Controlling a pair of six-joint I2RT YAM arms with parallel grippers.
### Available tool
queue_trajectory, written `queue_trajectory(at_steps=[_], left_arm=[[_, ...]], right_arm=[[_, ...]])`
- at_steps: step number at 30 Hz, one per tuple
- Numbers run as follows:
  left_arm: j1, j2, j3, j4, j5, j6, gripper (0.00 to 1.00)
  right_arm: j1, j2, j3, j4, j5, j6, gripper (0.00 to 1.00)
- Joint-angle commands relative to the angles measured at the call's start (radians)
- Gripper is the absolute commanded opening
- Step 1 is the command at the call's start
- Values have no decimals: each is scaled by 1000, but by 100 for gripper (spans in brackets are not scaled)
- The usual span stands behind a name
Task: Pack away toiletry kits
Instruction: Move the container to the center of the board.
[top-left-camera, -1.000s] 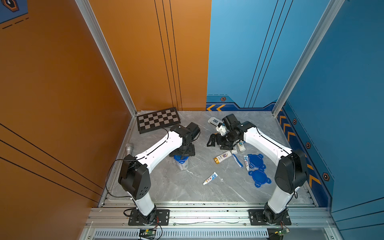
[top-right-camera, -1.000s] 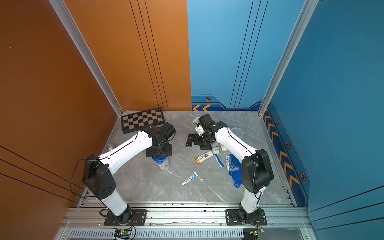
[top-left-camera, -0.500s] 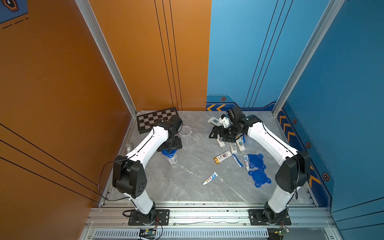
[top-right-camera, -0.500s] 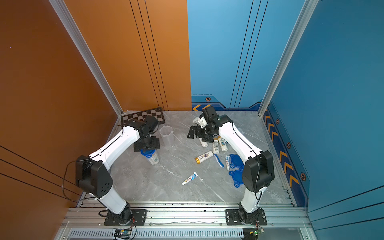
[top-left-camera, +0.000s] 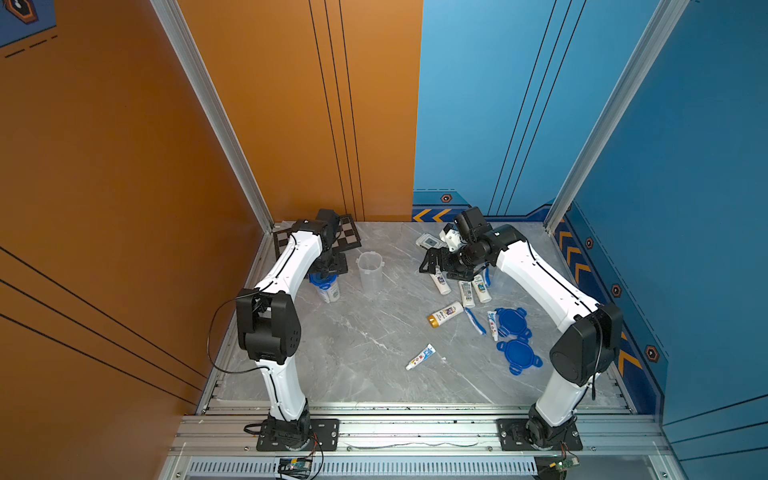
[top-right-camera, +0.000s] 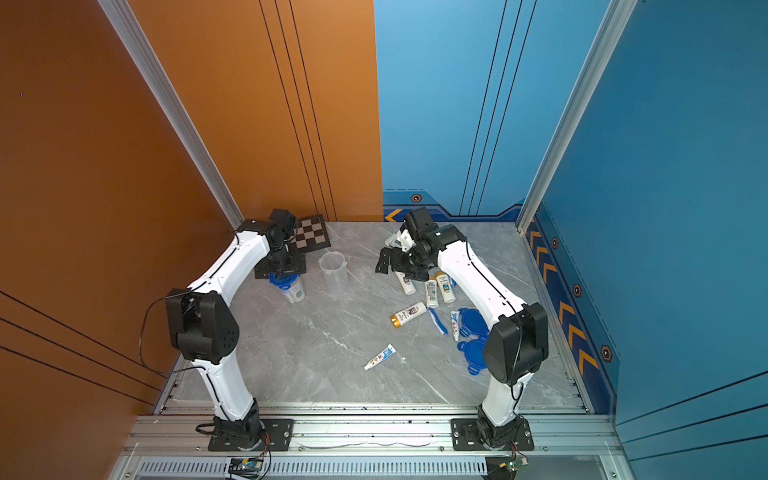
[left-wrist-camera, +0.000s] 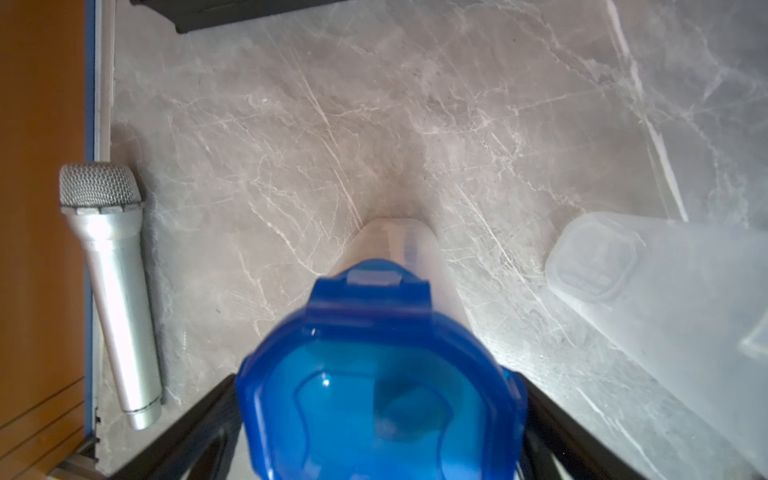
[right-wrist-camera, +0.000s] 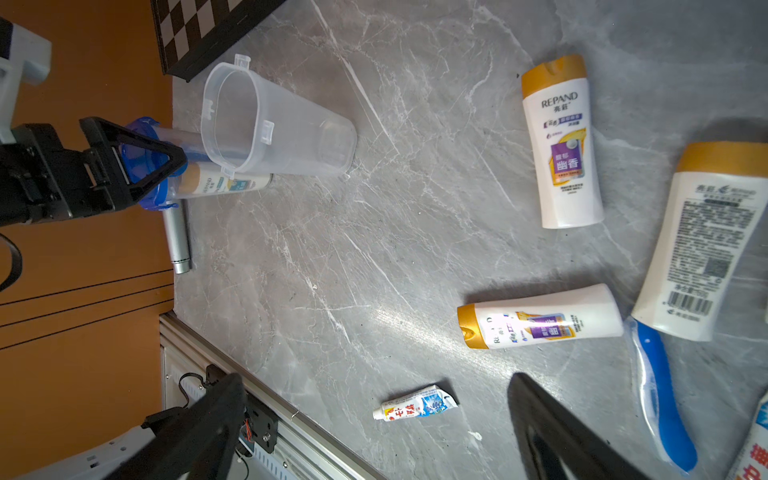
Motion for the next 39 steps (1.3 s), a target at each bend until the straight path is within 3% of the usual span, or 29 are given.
queue_trajectory(at_steps=[1,10,15,20,26,39], left_arm=[[4,-6,41,-50,-6,17,99],[-30,-117,58,-100,-84,45,99],[-117,-146,99,-106,87,-49,99],[-197,-11,214,-107,133,-117,99],[-207,148,352,-107,135,-131,76],[-226,294,430,-114,112,-116,63]], right_arm=[[-1,25,30,-37,29,2,100],[14,55,83,-58,63,6,100],[19,38,76,-101,142,-25,100],[20,-12,-15,-109,175,-51,100],[16,-59,-53,-108,200,-53,100],[-9,-94,-96,-100,199,-52,100]])
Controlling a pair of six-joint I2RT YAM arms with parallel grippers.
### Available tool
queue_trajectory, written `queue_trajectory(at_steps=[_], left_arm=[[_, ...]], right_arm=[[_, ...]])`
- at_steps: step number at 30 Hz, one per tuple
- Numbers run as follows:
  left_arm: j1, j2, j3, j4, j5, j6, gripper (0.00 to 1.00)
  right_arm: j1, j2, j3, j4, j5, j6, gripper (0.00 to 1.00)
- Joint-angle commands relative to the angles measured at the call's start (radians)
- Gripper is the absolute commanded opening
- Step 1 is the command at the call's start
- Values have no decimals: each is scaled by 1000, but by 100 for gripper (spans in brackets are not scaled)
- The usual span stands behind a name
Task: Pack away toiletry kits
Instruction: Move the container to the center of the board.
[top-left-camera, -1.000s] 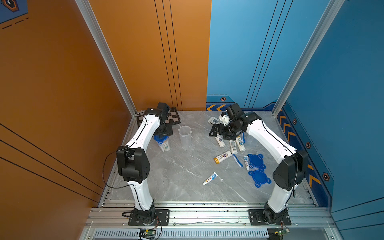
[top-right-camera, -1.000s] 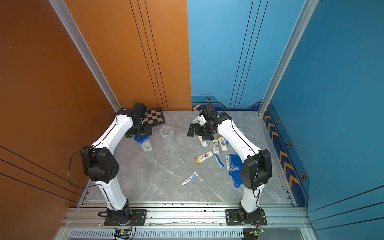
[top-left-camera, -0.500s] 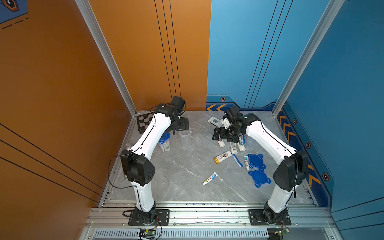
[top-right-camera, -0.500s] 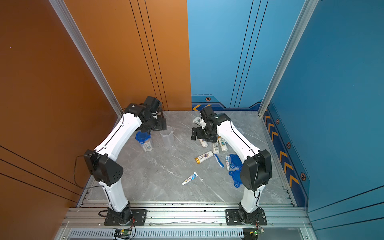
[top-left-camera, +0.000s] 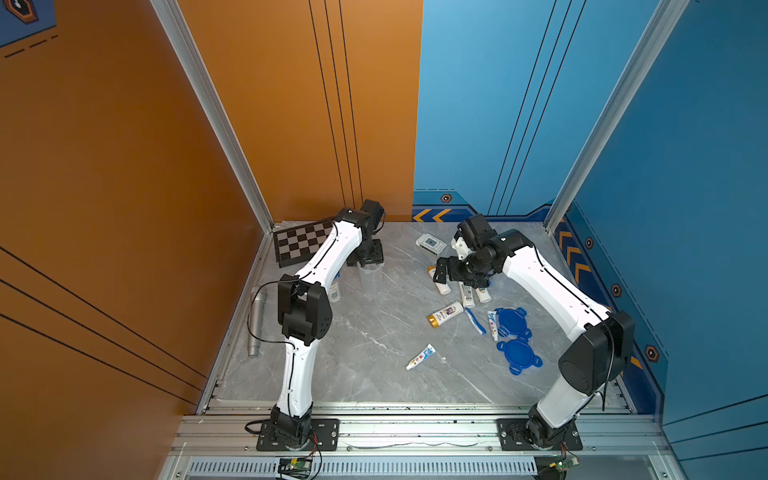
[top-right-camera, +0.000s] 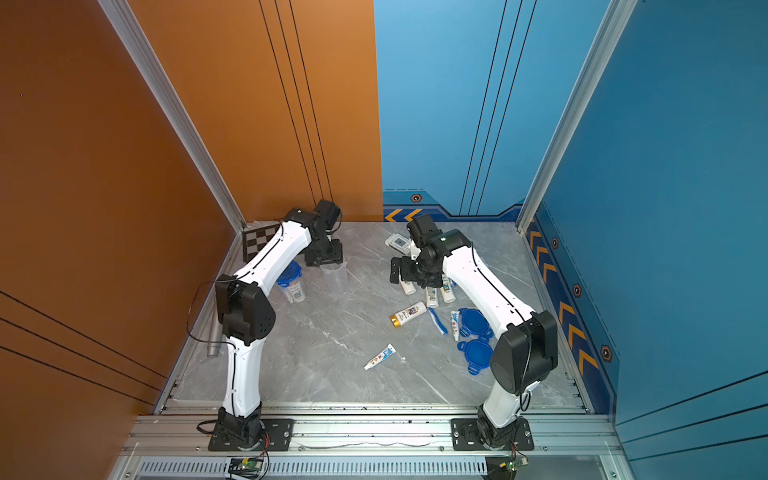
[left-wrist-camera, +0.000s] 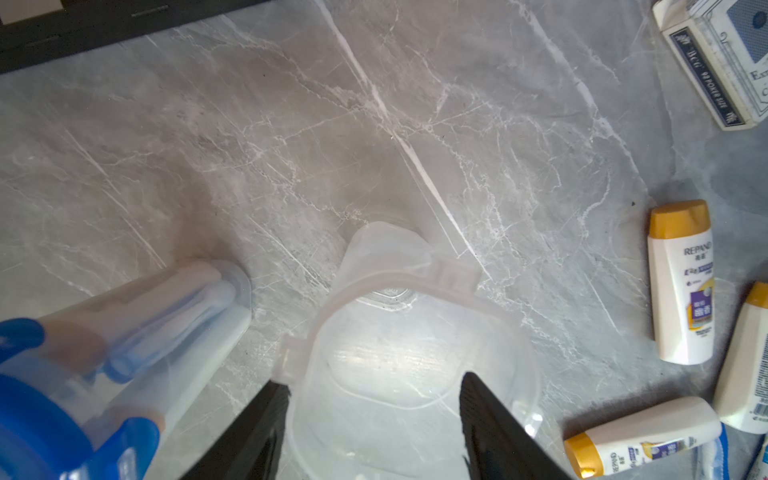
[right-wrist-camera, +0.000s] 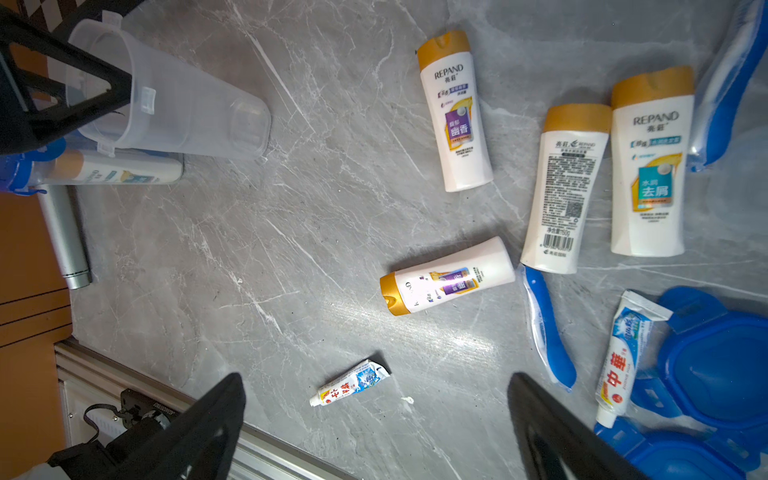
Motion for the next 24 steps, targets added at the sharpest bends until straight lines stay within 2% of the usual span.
queue_trajectory(at_steps=[1,4,8,17,19,24], left_arm=[[-8,25,30,-30,-2,1,60],[-8,49,45,-31,-12,8,51],[-9,64,47,-30,-26,9,33],[-38,39,29,-46,-42,38,11],[-54,13,20,-74,-47,48,0],[-98,-110,-107,-81,-30,54,0]], right_arm=[[-8,-15,-9,-18,13,-17,100],[-11,-8,1,-14,8,-14,100],[-14,-11,-5,-15,22,-15,100],[2,-15,-102,-15,75,-35,100],[6,10,-104,-15,90,-50,99],[12,125,-58,-8,143,-99,98]])
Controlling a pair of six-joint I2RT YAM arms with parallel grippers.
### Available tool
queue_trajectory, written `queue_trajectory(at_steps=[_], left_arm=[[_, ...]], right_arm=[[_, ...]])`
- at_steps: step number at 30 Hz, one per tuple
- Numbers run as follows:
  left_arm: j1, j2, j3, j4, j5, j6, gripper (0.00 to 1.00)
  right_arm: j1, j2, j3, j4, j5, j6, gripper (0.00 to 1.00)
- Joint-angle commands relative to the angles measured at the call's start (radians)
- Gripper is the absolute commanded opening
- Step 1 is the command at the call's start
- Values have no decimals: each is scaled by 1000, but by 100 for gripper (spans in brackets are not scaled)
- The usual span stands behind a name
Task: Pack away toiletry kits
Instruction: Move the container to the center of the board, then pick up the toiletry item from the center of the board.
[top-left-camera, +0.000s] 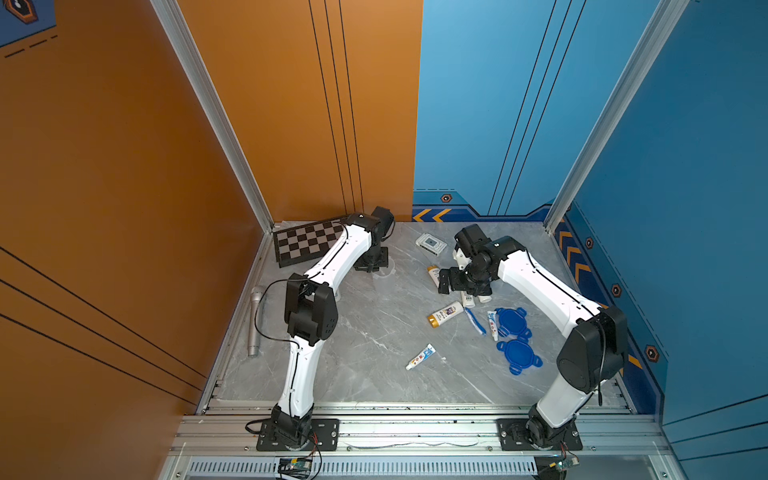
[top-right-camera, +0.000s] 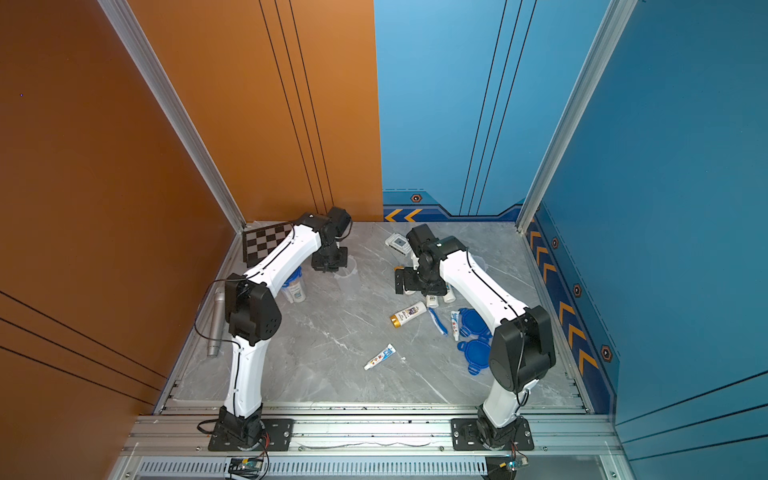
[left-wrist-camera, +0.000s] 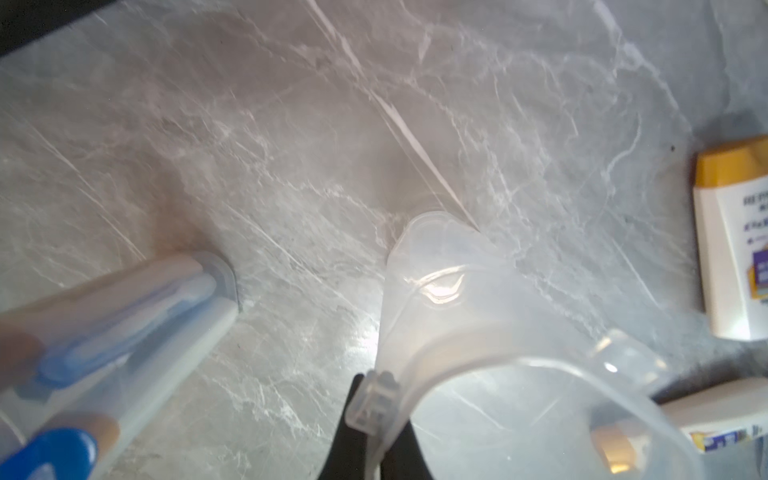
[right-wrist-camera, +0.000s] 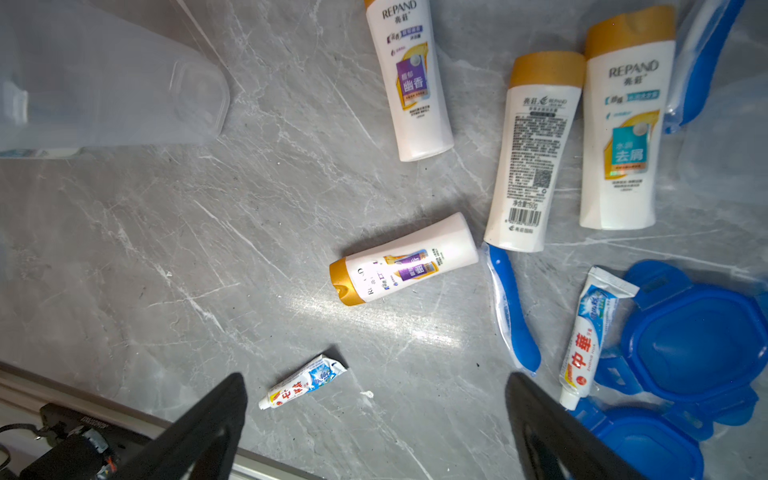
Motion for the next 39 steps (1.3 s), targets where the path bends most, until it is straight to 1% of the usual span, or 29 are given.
queue_trajectory(at_steps=[1,6,7,10,12,15,19,23,25,28,30,31,33,36,39], left_arm=[[-35,-122,-69,-61,4,20,0],[-106,-188,-128,-130,-9,34,0],[-120,-203,-146,-137,-10,29,0],[-145,-238,-220,-125,23,-15,0],[-164,-256,-262,-112,21,-36,0],[-182,-270,-295,-96,30,-63,0],[-214,-256,-297,-96,28,-77,0],[-221,-251,-314,-86,17,-100,0],[-220,-248,-326,-76,18,-103,2],[-221,-241,-327,-77,17,-103,7],[-224,-245,-336,-76,18,-107,16],[-222,-249,-341,-75,19,-111,20],[-221,-256,-348,-75,26,-114,27],[-219,-274,-341,-77,40,-115,43],[-208,-296,-329,-77,70,-114,57]], right_arm=[[7,111,53,-6,70,-65,97],[6,307,219,-5,101,-117,95],[3,357,275,-6,114,-120,94],[-6,453,360,-23,175,-132,90],[-16,500,402,-27,174,-142,90],[-18,553,452,-28,167,-152,90],[-25,610,490,-26,144,-144,88],[-23,648,516,-26,136,-154,82],[-24,667,524,-26,136,-158,78],[-24,686,531,-26,133,-162,73],[-26,697,532,-26,128,-168,69],[-27,702,532,-26,123,-169,67],[-27,705,529,-26,114,-173,60],[-26,702,524,-25,107,-176,46],[-26,687,519,-22,105,-181,34]])
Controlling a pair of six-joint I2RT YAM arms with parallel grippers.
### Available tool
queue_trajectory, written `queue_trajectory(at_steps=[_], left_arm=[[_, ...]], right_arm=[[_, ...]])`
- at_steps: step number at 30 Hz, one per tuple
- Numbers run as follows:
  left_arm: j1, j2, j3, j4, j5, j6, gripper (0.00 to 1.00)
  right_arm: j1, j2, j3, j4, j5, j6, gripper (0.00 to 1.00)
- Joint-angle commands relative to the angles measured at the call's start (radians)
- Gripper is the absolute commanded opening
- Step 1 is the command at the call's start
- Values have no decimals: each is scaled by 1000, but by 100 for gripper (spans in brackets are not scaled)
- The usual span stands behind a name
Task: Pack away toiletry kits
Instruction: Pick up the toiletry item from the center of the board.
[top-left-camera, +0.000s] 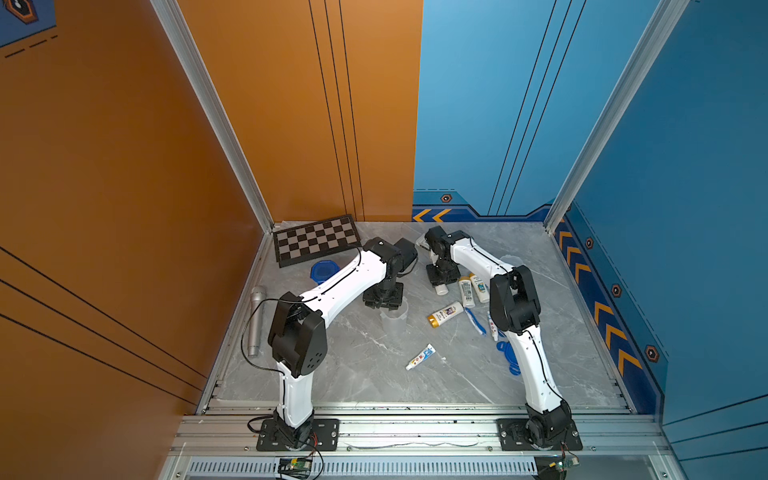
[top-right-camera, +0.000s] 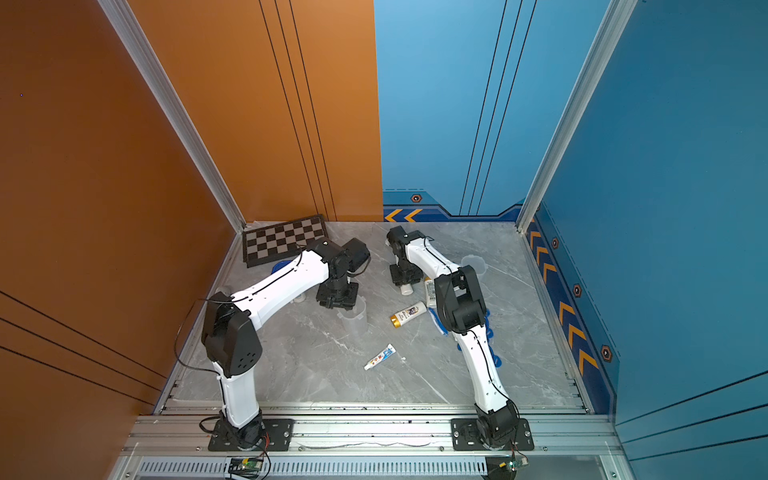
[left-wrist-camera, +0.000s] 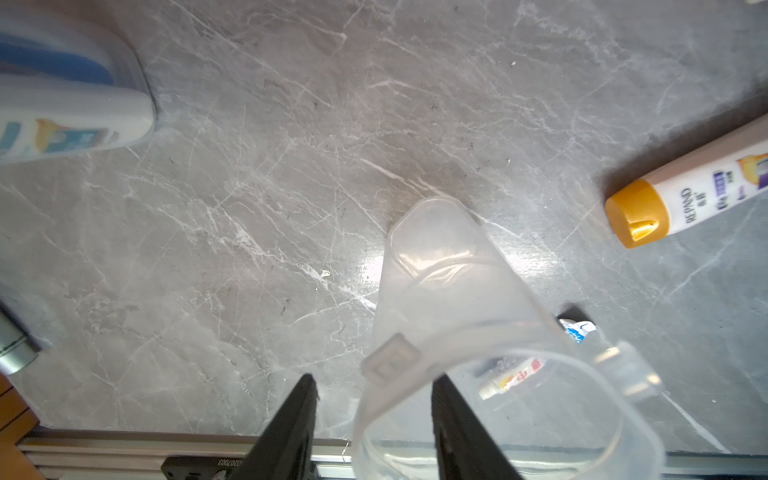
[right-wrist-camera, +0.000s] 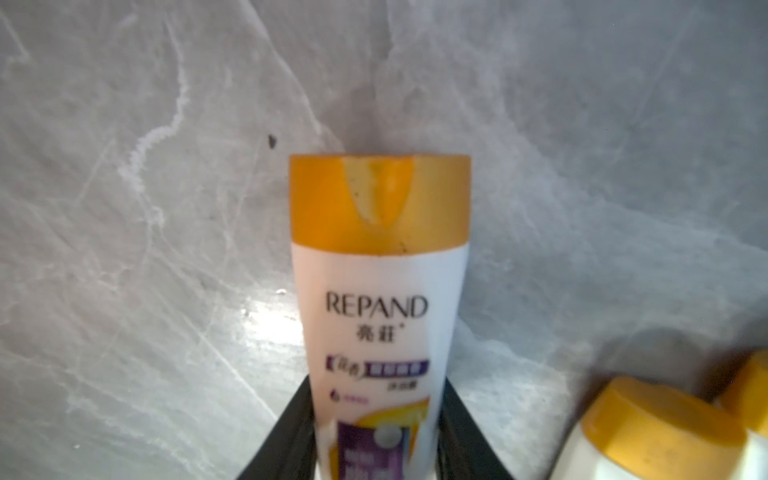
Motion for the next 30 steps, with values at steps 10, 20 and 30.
queue_trajectory(at_steps=[10,20,30], left_arm=[[70,-163,45,-10,212,6,83],[184,-239,76,174,506,-11,97],[134,-181,88,249,589,-8,99]], right_arm=[[7,-277,-279,249,-70,-53,17],[101,-831,-782,616,-243,-109,15],[293,-967,-829,640,-289,-26,15]])
